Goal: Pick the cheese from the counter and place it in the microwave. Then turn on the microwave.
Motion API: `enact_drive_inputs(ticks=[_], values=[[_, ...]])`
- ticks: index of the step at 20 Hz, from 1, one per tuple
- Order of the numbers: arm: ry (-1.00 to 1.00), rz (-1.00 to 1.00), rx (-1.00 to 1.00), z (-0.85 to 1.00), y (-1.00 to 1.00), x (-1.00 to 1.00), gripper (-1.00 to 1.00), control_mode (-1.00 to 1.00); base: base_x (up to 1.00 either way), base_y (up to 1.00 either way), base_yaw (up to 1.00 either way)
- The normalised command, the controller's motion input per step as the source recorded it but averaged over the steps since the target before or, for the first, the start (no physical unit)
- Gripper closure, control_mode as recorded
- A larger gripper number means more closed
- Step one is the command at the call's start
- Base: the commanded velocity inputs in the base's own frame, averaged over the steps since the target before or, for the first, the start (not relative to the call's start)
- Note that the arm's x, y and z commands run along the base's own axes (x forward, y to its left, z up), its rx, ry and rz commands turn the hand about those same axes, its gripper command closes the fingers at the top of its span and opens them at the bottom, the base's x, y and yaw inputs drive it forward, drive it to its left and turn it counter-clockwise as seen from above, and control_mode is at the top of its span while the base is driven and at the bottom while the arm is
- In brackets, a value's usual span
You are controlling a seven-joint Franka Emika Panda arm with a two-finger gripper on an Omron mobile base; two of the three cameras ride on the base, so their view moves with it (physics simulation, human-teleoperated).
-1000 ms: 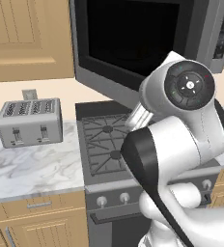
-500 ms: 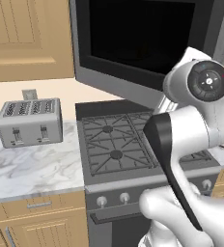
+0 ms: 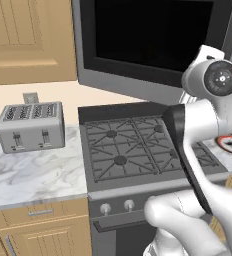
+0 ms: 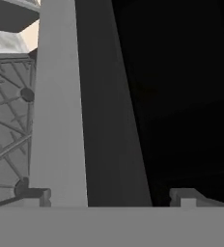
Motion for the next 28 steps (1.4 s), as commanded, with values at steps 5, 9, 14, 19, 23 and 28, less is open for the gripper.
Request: enact_drive_inputs(ticks=[5,9,14,19,23,28], values=[[0.0,0.0,0.0,0.0,-0.39,0.5,-1.0,-1.0,0.0,0.0,0.0],[0.0,0.0,-0.01,0.0,-0.36,0.47,-1.0,-1.0,0.0,0.0,0.0],[0.0,0.0,0.0,0.0,-0.28,0.35,-1.0,-1.0,0.0,0.0,0.0],[0.0,0.0,0.0,0.0,-0.12,0.18,-1.0,-1.0,0.0,0.0,0.0],[0.0,0.0,0.0,0.0,-0.07,0.22,-1.0,-1.0,0.0,0.0,0.0],[0.0,0.0,0.0,0.0,-0.15,0.34,-1.0,-1.0,0.0,0.0,0.0]])
